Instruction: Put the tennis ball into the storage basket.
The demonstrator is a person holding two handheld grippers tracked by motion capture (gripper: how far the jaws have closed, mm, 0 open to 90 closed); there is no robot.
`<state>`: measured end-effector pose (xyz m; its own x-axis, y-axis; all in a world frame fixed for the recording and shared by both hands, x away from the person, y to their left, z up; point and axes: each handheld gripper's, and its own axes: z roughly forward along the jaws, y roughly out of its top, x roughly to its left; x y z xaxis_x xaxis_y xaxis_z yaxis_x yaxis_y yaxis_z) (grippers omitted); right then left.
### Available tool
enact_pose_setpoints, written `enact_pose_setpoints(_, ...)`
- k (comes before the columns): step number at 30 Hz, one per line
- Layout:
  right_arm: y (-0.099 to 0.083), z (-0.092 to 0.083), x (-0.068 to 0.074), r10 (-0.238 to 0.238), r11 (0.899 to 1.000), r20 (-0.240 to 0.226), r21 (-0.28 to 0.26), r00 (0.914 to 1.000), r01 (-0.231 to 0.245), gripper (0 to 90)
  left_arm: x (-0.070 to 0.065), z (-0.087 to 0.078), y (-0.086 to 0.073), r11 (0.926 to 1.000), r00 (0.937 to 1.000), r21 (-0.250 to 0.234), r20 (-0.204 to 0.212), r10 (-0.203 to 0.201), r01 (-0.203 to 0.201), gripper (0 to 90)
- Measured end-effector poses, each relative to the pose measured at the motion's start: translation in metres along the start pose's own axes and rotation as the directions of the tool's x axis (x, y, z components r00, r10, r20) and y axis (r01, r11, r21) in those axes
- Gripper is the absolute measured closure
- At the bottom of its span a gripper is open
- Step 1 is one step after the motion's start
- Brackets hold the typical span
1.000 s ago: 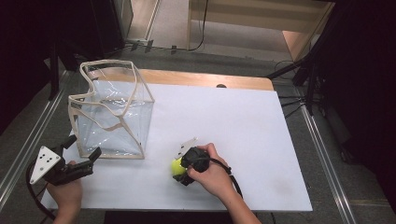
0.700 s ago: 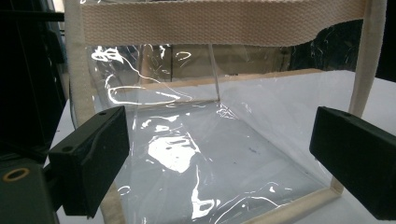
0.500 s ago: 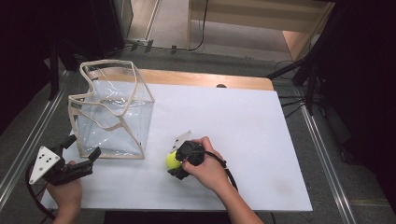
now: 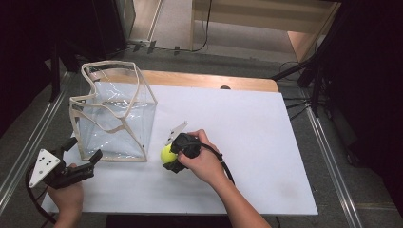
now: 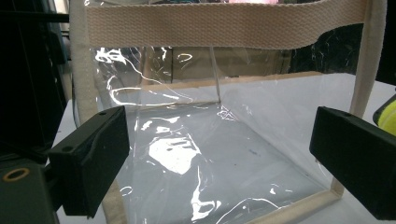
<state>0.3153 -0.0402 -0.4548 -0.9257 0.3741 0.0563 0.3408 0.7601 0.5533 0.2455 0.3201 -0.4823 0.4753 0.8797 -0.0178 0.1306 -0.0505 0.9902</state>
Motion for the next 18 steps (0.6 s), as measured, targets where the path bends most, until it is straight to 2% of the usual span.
enact_pose_setpoints(4, 0.006, 0.001, -0.003, 0.0, 1.0, -0.011, -0.006, 0.9999, -0.001, 23.5, 0.0, 0.0, 0.0, 1.0, 1.0, -0.004, 0.001, -0.001, 0.001, 5.4)
enact_pose_setpoints(5, 0.008, 0.001, -0.004, 0.0, 1.0, -0.001, -0.006, 1.0, 0.0, 23.5, 0.0, 0.0, 0.0, 1.0, 1.0, -0.004, 0.001, -0.001, 0.001, 5.4)
enact_pose_setpoints(6, 0.01, 0.001, -0.005, -0.012, 1.0, -0.008, -0.014, 0.9999, 0.012, 23.5, 0.0, 0.0, 0.0, 1.0, 1.0, -0.004, 0.002, -0.001, 0.001, 5.4)
enact_pose_setpoints(7, 0.011, 0.0, -0.005, 0.001, 1.0, -0.005, -0.011, 1.0, -0.001, 23.6, 0.0, 0.0, 0.0, 1.0, 1.0, -0.004, 0.002, -0.001, 0.001, 5.3)
enact_pose_setpoints(9, 0.012, 0.0, -0.006, -0.003, 1.0, -0.005, -0.021, 1.0, 0.003, 23.6, 0.0, 0.0, 0.0, 1.0, 1.0, -0.004, 0.002, -0.002, 0.002, 5.4)
enact_pose_setpoints(10, 0.016, -0.001, -0.007, -0.003, 1.0, -0.027, -0.027, 0.9996, 0.003, 23.6, 0.0, 0.0, 0.0, 1.0, 1.0, -0.005, 0.002, -0.002, 0.002, 5.4)
enact_pose_setpoints(18, 0.027, -0.005, -0.012, -0.015, 0.999, -0.037, -0.031, 0.9992, 0.014, 23.7, 0.0, 0.0, 0.0, 1.0, 1.0, -0.003, 0.004, -0.003, 0.003, 5.3)
